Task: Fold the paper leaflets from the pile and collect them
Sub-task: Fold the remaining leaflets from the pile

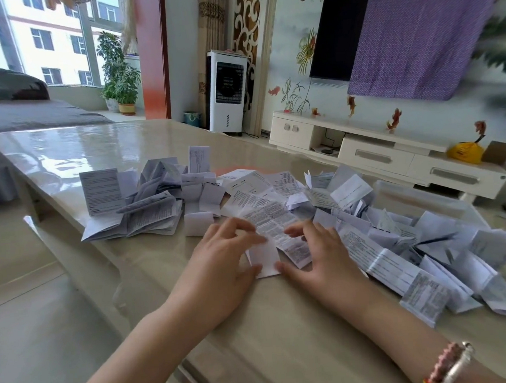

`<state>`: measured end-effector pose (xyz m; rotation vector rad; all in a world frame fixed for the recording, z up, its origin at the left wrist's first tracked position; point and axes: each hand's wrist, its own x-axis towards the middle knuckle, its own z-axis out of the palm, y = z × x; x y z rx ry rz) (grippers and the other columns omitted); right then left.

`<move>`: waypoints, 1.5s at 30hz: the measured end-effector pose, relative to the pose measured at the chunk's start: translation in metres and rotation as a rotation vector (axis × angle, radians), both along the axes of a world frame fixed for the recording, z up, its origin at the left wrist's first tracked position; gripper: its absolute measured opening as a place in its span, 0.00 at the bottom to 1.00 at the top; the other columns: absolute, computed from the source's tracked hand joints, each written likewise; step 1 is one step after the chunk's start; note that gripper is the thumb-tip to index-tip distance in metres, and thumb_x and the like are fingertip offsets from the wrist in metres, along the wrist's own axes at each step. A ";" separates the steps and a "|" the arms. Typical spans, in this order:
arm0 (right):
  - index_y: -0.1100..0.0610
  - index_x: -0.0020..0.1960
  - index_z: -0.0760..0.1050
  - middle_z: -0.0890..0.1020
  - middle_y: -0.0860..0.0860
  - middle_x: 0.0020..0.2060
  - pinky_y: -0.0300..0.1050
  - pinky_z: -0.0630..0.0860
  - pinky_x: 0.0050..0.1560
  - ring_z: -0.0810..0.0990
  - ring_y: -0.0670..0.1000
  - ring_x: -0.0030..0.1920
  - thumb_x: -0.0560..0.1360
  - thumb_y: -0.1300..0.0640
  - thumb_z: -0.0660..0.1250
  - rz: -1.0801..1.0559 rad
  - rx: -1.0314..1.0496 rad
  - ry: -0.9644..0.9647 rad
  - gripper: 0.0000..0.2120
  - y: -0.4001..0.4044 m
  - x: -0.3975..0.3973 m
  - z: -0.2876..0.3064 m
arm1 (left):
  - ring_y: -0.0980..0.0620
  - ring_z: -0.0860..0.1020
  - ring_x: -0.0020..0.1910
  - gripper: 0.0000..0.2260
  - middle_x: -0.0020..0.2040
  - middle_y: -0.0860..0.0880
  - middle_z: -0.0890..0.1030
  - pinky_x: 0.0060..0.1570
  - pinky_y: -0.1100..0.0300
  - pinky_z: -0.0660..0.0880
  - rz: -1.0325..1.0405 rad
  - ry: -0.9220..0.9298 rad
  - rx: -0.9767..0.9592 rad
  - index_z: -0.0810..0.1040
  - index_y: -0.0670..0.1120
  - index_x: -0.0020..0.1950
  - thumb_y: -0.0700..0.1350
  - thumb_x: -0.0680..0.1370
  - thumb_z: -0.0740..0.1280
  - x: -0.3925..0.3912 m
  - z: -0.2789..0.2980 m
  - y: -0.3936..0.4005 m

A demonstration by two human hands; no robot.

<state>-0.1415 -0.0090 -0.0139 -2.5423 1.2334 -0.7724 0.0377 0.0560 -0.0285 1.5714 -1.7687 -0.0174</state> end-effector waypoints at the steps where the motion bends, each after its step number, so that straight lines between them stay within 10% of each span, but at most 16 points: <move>1: 0.46 0.61 0.68 0.71 0.38 0.55 0.41 0.65 0.60 0.67 0.44 0.58 0.71 0.44 0.71 0.005 -0.012 0.000 0.22 0.000 -0.001 -0.001 | 0.52 0.72 0.58 0.14 0.59 0.57 0.77 0.59 0.53 0.72 -0.025 -0.058 -0.005 0.81 0.55 0.57 0.53 0.73 0.66 0.000 -0.002 0.001; 8: 0.46 0.62 0.74 0.76 0.41 0.60 0.43 0.65 0.68 0.71 0.42 0.64 0.74 0.46 0.67 0.093 -0.078 0.006 0.17 0.000 -0.008 -0.003 | 0.59 0.65 0.72 0.23 0.67 0.61 0.74 0.67 0.71 0.50 -0.081 -0.190 0.175 0.78 0.55 0.65 0.61 0.76 0.54 -0.002 0.001 0.001; 16: 0.48 0.56 0.79 0.81 0.43 0.56 0.37 0.61 0.64 0.74 0.44 0.63 0.71 0.48 0.66 0.060 -0.149 0.046 0.15 0.002 -0.013 -0.003 | 0.58 0.62 0.74 0.36 0.74 0.63 0.64 0.72 0.61 0.43 -0.073 -0.418 0.239 0.64 0.65 0.72 0.65 0.69 0.33 -0.002 0.007 0.004; 21: 0.48 0.58 0.76 0.80 0.41 0.54 0.36 0.64 0.60 0.73 0.41 0.57 0.74 0.51 0.70 -0.001 -0.166 0.090 0.14 0.003 -0.016 0.001 | 0.55 0.74 0.66 0.26 0.66 0.59 0.76 0.72 0.48 0.51 -0.066 -0.465 0.225 0.74 0.64 0.66 0.63 0.76 0.43 -0.001 0.011 0.002; 25: 0.48 0.59 0.74 0.79 0.44 0.57 0.47 0.63 0.70 0.73 0.47 0.64 0.71 0.36 0.50 -0.060 -0.136 0.207 0.26 0.002 -0.016 -0.002 | 0.54 0.71 0.69 0.23 0.65 0.60 0.76 0.74 0.49 0.49 -0.023 -0.440 0.183 0.74 0.63 0.66 0.57 0.78 0.46 0.001 0.009 0.001; 30: 0.46 0.60 0.74 0.77 0.45 0.62 0.43 0.50 0.76 0.62 0.43 0.73 0.67 0.33 0.42 -0.043 -0.106 0.195 0.34 0.000 -0.015 -0.001 | 0.52 0.82 0.43 0.13 0.45 0.60 0.83 0.50 0.64 0.68 0.105 -0.415 0.027 0.83 0.61 0.46 0.46 0.65 0.70 0.017 0.004 -0.007; 35: 0.47 0.64 0.72 0.76 0.45 0.64 0.43 0.53 0.75 0.64 0.45 0.72 0.68 0.32 0.45 -0.046 -0.086 0.192 0.34 0.003 -0.015 0.000 | 0.51 0.70 0.63 0.16 0.66 0.60 0.75 0.60 0.59 0.62 0.184 -0.318 0.074 0.78 0.62 0.61 0.44 0.78 0.62 0.020 0.007 -0.013; 45: 0.49 0.67 0.67 0.77 0.46 0.62 0.43 0.60 0.70 0.71 0.46 0.64 0.75 0.41 0.65 -0.129 -0.052 0.163 0.24 -0.001 -0.008 0.005 | 0.51 0.72 0.61 0.14 0.62 0.59 0.78 0.56 0.60 0.64 0.243 -0.160 0.081 0.82 0.57 0.57 0.42 0.77 0.64 0.022 0.008 -0.021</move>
